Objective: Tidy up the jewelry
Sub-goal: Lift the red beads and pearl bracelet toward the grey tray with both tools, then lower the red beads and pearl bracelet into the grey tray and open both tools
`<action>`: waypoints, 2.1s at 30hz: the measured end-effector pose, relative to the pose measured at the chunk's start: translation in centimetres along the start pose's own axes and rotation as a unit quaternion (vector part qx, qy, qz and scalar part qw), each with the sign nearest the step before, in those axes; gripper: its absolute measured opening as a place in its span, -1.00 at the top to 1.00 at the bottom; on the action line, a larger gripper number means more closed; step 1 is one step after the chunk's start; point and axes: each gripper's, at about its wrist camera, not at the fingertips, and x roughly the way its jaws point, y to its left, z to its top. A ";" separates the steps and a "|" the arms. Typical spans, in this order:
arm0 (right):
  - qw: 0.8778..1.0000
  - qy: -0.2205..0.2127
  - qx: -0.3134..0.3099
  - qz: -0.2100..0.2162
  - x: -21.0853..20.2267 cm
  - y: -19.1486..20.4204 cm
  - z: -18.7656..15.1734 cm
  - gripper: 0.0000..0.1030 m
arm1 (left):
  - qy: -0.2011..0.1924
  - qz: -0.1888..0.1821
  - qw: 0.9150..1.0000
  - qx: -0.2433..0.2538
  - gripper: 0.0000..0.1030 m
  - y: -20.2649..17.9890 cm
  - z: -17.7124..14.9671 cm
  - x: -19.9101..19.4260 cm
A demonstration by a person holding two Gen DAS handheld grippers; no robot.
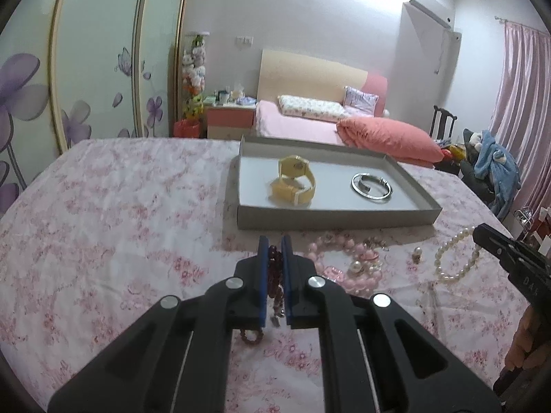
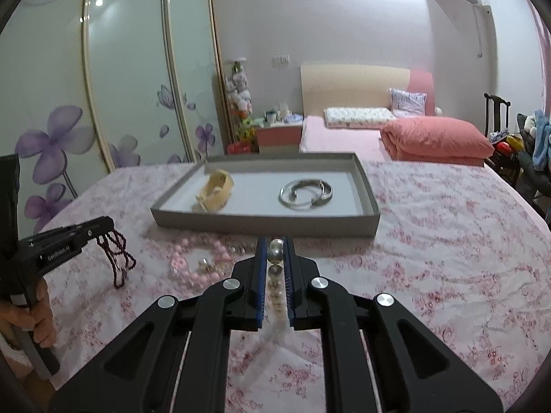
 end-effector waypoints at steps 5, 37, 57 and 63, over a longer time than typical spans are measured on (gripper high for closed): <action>1.000 -0.028 0.006 0.005 -0.6 0.2 0.4 0.80 | -0.018 0.002 1.000 0.011 0.84 -0.7 0.2 -0.6; 0.988 -0.154 0.001 0.004 -3.7 2.2 3.2 0.80 | -0.122 0.009 0.992 0.031 0.84 -3.1 2.0 -4.3; 0.980 -0.198 -0.013 -0.012 -1.4 2.2 6.8 0.80 | -0.122 0.002 0.992 0.020 0.84 -2.8 5.6 -1.6; 0.979 -0.200 -0.017 -0.025 1.5 2.0 8.5 0.80 | -0.118 -0.001 0.993 0.006 0.84 -2.4 8.3 1.4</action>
